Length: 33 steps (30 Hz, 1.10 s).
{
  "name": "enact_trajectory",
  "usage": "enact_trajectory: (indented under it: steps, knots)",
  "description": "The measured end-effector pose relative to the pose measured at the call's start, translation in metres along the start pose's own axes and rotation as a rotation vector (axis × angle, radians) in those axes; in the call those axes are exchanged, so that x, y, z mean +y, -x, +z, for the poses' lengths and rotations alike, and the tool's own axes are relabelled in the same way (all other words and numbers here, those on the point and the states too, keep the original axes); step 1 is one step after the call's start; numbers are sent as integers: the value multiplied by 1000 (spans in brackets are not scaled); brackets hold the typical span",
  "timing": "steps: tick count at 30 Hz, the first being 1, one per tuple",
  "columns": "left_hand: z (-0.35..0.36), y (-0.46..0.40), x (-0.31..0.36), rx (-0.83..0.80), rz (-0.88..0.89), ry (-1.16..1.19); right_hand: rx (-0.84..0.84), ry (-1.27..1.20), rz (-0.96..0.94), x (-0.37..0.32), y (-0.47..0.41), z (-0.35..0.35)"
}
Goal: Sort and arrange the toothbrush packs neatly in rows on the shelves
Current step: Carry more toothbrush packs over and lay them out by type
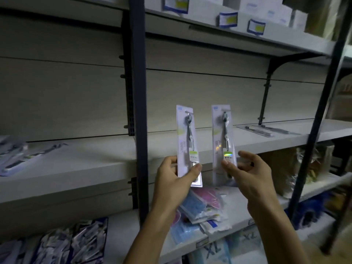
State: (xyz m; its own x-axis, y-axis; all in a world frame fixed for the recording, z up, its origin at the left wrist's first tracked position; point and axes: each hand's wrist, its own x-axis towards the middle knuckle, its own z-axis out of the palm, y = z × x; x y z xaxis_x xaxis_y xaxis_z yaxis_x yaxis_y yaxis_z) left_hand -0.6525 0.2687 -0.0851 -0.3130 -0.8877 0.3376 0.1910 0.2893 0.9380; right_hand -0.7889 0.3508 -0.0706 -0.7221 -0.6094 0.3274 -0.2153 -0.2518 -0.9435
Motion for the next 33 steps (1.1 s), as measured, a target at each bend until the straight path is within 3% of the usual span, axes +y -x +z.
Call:
enact_trajectory:
  steps: [21, 33]
  knots:
    - [175, -176, -63, -80, -33, 75, 72, 124, -38, 66, -216, -73]
    - [297, -221, -90, -51, -24, 54, 35, 172, -42, 104, -314, -163]
